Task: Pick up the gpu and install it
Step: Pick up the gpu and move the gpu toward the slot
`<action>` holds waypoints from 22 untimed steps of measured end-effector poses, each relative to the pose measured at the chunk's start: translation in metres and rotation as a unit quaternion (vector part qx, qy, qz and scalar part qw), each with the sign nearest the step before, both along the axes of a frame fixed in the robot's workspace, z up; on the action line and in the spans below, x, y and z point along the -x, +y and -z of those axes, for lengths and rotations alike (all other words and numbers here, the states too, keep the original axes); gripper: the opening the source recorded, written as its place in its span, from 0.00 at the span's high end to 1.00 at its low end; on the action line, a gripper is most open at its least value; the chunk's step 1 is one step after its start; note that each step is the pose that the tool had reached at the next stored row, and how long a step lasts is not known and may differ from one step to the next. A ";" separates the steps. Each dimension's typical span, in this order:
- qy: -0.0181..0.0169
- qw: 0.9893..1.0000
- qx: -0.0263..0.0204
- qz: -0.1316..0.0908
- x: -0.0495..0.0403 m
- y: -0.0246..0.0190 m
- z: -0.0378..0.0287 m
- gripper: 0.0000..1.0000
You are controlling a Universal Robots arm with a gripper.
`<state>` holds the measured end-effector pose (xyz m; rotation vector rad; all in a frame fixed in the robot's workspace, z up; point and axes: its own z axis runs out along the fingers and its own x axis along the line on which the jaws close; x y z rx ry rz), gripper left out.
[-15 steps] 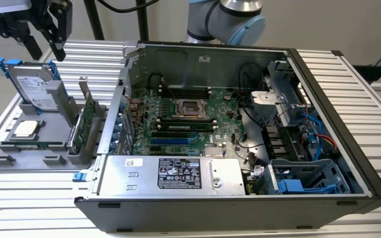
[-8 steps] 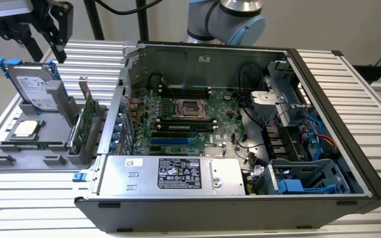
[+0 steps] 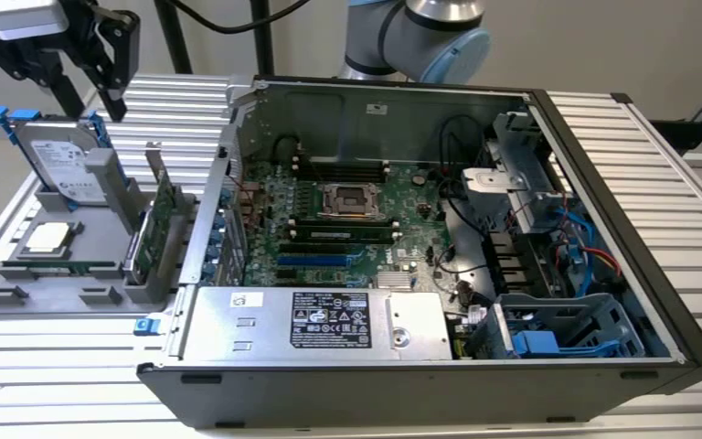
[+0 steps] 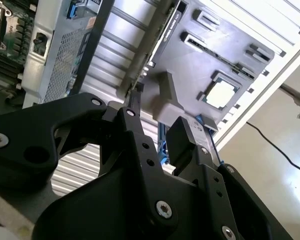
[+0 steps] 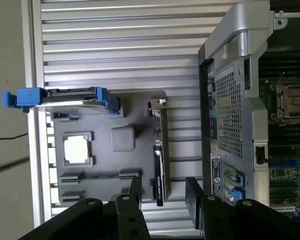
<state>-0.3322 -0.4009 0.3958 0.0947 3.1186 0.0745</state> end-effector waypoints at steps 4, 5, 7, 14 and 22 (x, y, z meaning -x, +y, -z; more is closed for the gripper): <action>0.000 1.000 0.000 0.000 -0.0011 -0.0008 0.0014 0.00; 0.000 1.000 0.000 0.000 -0.0011 -0.0009 0.0015 0.00; 0.000 1.000 0.000 0.000 -0.0012 -0.0009 0.0016 0.00; 0.000 1.000 0.000 0.000 -0.0014 -0.0011 0.0030 0.00; 0.000 1.000 0.000 0.000 -0.0020 -0.0023 0.0075 0.00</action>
